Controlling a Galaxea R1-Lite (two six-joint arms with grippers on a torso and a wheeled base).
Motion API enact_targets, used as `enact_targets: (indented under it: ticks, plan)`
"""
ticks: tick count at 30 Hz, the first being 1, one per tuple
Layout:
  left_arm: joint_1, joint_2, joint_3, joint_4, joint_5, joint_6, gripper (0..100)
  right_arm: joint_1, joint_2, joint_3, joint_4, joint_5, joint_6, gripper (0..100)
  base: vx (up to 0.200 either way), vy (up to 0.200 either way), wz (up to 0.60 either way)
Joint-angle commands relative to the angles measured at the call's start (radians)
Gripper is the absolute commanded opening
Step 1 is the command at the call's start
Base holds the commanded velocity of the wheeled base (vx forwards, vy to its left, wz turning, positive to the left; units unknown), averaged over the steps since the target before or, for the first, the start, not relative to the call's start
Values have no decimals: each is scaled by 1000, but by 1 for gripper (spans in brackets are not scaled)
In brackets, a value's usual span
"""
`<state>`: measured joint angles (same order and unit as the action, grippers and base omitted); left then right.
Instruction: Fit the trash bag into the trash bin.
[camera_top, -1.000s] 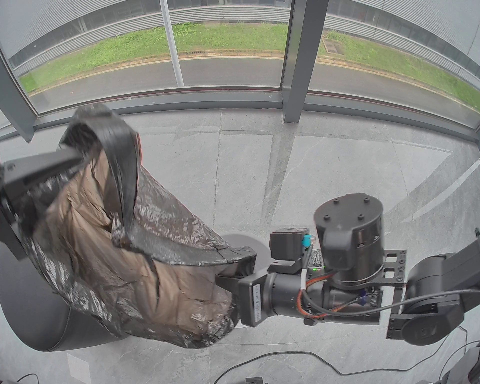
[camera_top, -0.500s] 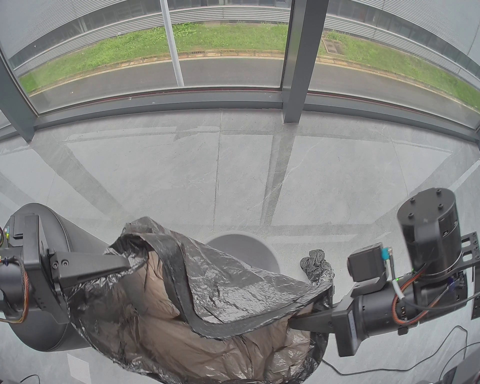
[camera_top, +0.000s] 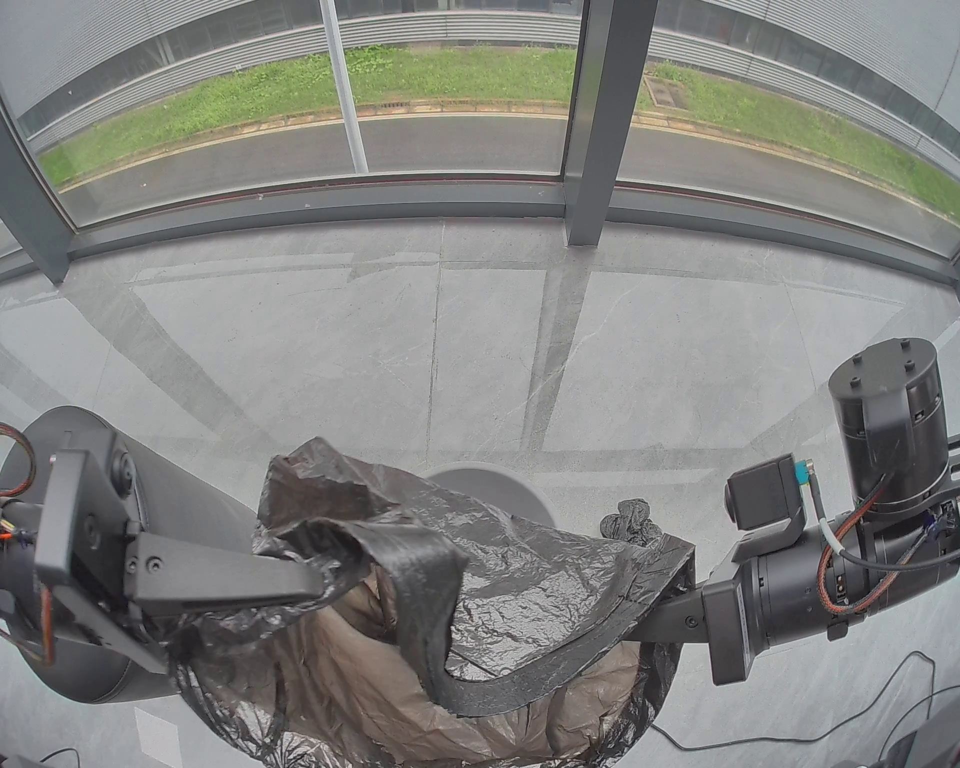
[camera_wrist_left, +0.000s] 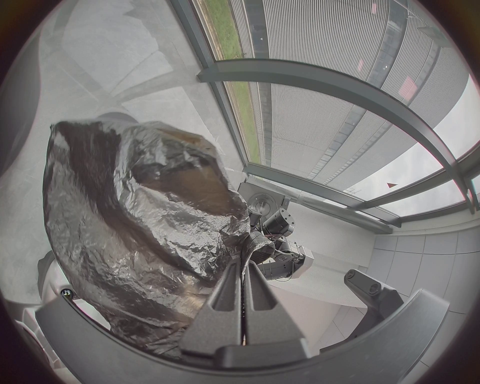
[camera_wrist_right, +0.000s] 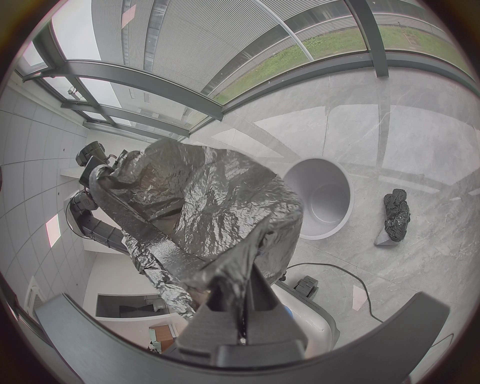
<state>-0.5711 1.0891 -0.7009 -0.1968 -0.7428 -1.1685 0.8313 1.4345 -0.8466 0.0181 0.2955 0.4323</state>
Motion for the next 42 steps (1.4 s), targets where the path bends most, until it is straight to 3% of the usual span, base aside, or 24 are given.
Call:
enact_targets:
  ticks: [1, 9, 17, 25, 30, 32, 36, 42]
  plan:
    - [-49, 143, 17, -75, -21, -5, 0, -9, 38, 8, -12, 2, 3, 0, 0, 0, 0]
    - [-130, 225, 14, -107, -21, -5, 0, -46, 40, 34, -63, 19, 5, 0, 0, 0, 0]
    - [-202, 189, 43, -107, -23, -7, 0, -50, 23, 47, -56, 74, 39, 0, 0, 0, 0]
    - [-205, 198, 75, -122, -52, -3, 0, -50, -35, 57, 8, 74, 40, 0, 0, 0, 0]
    - [-185, 215, 75, -171, -20, -17, 0, -58, -37, 17, 36, 68, 40, 0, 0, 0, 0]
    - [-153, 221, 57, -176, 19, -68, 0, -70, -25, -48, 112, 65, 40, 0, 0, 0, 0]
    - [-124, 236, 46, -170, 22, -134, 0, -80, 26, -138, 226, 47, 42, 0, 0, 0, 0]
    - [-96, 252, 46, -170, 10, -149, 0, -81, 104, -192, 249, 11, 42, 0, 0, 0, 0]
